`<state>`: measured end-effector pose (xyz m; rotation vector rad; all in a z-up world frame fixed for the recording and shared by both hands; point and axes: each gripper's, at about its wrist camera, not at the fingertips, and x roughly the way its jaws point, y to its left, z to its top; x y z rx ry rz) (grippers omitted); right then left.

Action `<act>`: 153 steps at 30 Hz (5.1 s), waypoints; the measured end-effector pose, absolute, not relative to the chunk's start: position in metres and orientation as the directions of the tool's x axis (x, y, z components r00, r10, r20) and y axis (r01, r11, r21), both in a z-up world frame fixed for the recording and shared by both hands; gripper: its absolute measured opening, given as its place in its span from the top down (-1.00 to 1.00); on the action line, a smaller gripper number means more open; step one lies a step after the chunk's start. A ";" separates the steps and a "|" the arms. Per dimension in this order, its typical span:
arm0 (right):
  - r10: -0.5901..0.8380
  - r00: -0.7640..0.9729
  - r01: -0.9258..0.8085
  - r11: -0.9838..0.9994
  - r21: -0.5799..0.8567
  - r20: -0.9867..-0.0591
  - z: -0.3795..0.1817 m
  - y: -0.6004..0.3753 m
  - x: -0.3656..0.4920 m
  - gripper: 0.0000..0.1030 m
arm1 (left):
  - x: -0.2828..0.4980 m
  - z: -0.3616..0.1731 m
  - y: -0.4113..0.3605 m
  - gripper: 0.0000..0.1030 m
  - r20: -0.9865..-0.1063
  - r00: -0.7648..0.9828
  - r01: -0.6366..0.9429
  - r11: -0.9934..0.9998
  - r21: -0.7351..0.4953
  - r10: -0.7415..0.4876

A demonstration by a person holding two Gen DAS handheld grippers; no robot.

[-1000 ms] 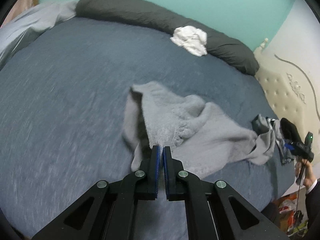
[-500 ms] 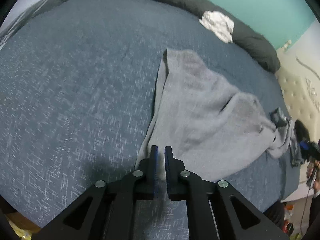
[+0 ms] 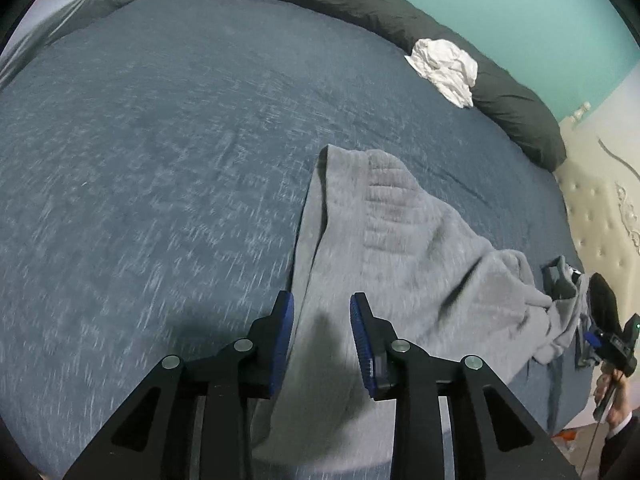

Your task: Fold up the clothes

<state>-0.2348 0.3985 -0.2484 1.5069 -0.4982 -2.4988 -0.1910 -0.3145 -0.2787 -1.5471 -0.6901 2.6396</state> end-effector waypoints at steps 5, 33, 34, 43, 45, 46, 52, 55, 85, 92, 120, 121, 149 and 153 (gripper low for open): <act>-0.317 -0.442 -0.008 -0.934 0.357 -0.839 -0.262 0.389 -0.251 -0.07 | -0.218 -0.285 -0.308 0.37 -0.836 -0.505 0.199 -0.913 -0.355 0.215; -0.236 -0.316 0.192 -0.964 0.182 -0.919 -0.330 0.320 -0.343 -0.34 | -0.321 -0.302 -0.306 -0.08 -0.831 -0.509 0.196 -0.910 -0.365 0.223; -0.222 -0.313 0.214 -0.964 0.159 -0.924 -0.332 0.316 -0.343 -0.35 | -0.323 -0.305 -0.305 -0.08 -0.833 -0.504 0.196 -0.909 -0.368 0.229; -0.117 -0.341 0.407 -0.913 -0.034 -0.933 -0.341 0.277 -0.341 -0.36 | -0.327 -0.319 -0.295 0.14 -0.839 -0.484 0.153 -0.920 -0.362 0.250; -0.135 -0.329 0.416 -0.909 -0.015 -0.935 -0.343 0.275 -0.345 -0.36 | -0.327 -0.318 -0.293 0.29 -0.837 -0.485 0.141 -0.923 -0.359 0.252; -0.139 -0.323 0.420 -0.907 -0.010 -0.936 -0.346 0.273 -0.347 -0.36 | -0.327 -0.318 -0.292 0.37 -0.836 -0.487 0.135 -0.924 -0.358 0.253; -0.139 -0.313 0.468 -0.883 -0.025 -0.939 -0.355 0.263 -0.349 -0.36 | -0.325 -0.315 -0.284 0.73 -0.830 -0.495 0.098 -0.932 -0.348 0.258; -0.154 -0.307 0.500 -0.866 -0.021 -0.939 -0.358 0.258 -0.346 0.05 | -0.325 -0.314 -0.278 0.79 -0.834 -0.491 0.081 -0.939 -0.333 0.253; -0.257 -0.700 0.417 -0.905 -0.088 -0.667 -0.126 0.271 -0.322 0.96 | -0.306 -0.074 -0.289 0.87 -0.589 -0.772 -0.011 -0.932 -0.362 0.238; -0.249 -0.769 0.365 -0.927 -0.086 -0.588 -0.067 0.273 -0.363 0.96 | -0.342 -0.004 -0.283 0.87 -0.529 -0.817 -0.039 -0.937 -0.346 0.229; -0.342 -0.567 0.570 -0.820 -0.057 -0.749 -0.184 0.221 -0.282 0.96 | -0.263 -0.159 -0.293 0.87 -0.697 -0.673 0.036 -0.929 -0.367 0.250; -0.336 -0.554 0.576 -0.815 -0.059 -0.762 -0.192 0.220 -0.273 0.96 | -0.256 -0.168 -0.296 0.87 -0.707 -0.662 0.044 -0.928 -0.370 0.250; -0.264 -0.277 0.674 -0.739 0.010 -0.924 -0.288 0.227 -0.200 0.94 | -0.155 -0.256 -0.325 0.40 -0.790 -0.550 0.195 -0.878 -0.436 0.270; -0.255 -0.238 0.676 -0.736 0.029 -0.937 -0.289 0.234 -0.199 0.94 | -0.159 -0.268 -0.323 0.39 -0.807 -0.527 0.220 -0.874 -0.433 0.267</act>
